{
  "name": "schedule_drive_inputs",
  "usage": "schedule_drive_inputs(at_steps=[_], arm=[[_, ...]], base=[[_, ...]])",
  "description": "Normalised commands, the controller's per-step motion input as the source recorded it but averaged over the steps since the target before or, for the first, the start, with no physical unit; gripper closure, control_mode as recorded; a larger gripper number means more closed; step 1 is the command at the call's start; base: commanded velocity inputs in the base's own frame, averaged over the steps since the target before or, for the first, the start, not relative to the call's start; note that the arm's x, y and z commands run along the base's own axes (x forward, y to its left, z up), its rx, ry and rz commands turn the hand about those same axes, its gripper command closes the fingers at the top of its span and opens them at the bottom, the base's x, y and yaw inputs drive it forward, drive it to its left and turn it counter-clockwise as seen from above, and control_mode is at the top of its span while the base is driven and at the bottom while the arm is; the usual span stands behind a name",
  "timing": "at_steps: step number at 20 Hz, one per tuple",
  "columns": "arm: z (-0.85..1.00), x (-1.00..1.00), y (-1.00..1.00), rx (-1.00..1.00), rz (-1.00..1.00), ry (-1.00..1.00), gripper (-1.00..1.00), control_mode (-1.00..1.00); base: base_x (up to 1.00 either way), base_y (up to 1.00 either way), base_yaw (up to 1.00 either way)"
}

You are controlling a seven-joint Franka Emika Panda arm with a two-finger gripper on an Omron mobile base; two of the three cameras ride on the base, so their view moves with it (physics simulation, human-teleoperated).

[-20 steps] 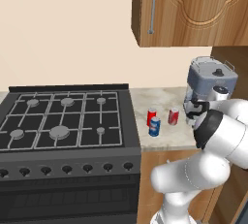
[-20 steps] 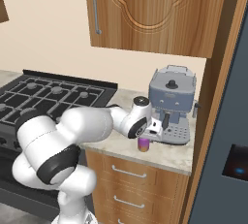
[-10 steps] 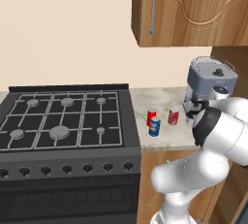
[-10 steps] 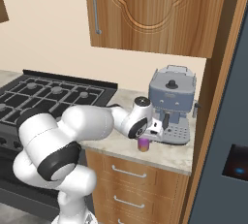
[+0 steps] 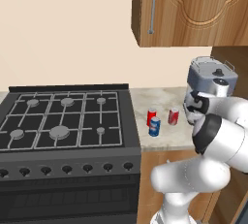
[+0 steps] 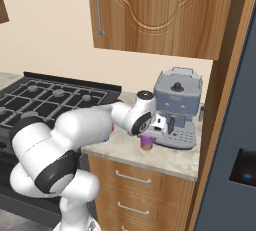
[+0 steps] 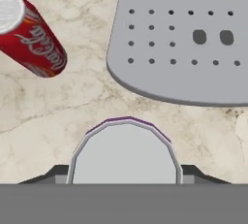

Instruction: Four empty soda cans are scattered around the kitchen. Gather all the cans and cluster them next to the stove for recycling.

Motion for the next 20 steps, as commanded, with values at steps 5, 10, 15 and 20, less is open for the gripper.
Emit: schedule_drive_inputs(at_steps=[5,10,15,20], arm=[[0.17,0.02,0.27,0.00,0.02,0.02,1.00,-1.00],[0.05,0.06,0.31,0.00,0.03,0.01,1.00,-1.00],[0.00,0.06,0.33,0.00,0.04,0.00,1.00,-1.00],[0.00,0.02,0.32,0.00,0.06,0.00,1.00,-1.00]], base=[[0.00,0.00,0.00],[0.00,0.00,0.00],[0.00,0.00,0.00],[0.00,0.00,0.00]])
